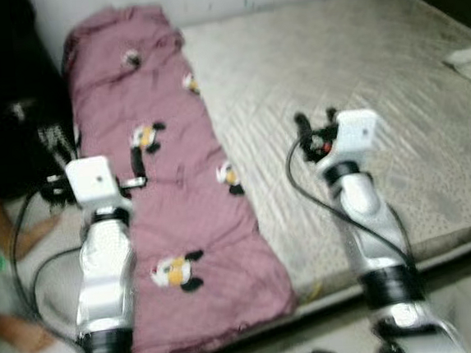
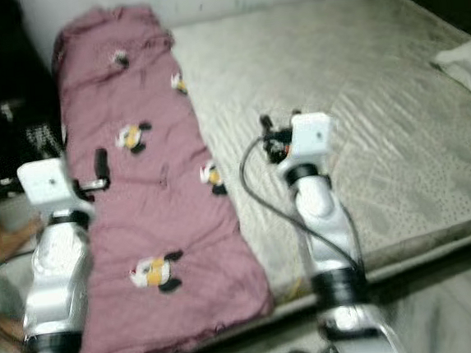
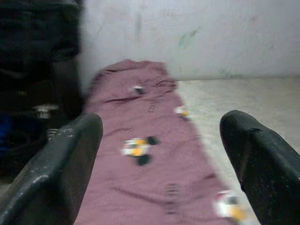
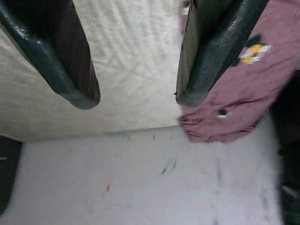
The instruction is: Clean up the room
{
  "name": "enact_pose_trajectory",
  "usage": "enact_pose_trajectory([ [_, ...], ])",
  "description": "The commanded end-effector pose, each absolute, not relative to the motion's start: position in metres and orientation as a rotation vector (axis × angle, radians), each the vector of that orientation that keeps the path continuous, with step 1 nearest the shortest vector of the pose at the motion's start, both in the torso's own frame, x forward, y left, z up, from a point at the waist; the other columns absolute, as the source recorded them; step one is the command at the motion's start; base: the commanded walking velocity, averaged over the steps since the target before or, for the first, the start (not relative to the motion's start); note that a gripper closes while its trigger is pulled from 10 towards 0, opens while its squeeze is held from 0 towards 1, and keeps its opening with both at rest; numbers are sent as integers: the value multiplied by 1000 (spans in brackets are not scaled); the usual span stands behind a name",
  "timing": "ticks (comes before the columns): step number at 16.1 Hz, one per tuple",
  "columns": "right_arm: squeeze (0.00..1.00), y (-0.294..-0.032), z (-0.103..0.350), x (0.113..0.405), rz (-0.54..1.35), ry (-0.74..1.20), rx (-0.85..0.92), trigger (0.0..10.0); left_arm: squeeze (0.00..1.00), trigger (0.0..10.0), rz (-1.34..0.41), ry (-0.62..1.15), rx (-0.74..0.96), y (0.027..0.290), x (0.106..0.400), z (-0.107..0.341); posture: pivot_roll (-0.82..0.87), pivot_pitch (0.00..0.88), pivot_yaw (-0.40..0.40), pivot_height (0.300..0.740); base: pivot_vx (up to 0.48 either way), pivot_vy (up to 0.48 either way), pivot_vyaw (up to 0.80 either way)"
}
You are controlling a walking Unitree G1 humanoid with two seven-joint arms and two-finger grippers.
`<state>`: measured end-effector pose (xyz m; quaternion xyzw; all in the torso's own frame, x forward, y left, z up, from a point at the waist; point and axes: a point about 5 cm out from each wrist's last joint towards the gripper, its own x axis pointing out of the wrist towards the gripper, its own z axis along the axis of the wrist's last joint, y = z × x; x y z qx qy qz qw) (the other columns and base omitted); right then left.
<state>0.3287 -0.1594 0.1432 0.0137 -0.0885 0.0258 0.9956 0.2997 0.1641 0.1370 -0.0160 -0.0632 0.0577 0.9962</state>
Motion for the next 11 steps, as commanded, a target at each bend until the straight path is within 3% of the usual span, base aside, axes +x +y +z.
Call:
enact_pose_trajectory([
  [1, 0, -163, 140, 327, 33, -163, 34, 10000, 0, 10000, 107, -112, -17, 162, 299, 135, -49, 0, 26, 740, 0, 0, 0],
  [4, 0, -158, 138, 326, 45, -157, 40, 10000, 0, 10000, 104, -115, 1, 161, 300, 135, -50, 0, 25, 740, 0, 0, 0],
  [11, 0, -157, 139, 327, 50, -158, 39, 10000, 0, 10000, 130, -108, -16, 162, 301, 133, -54, 0, 23, 740, 0, 480, 0],
])
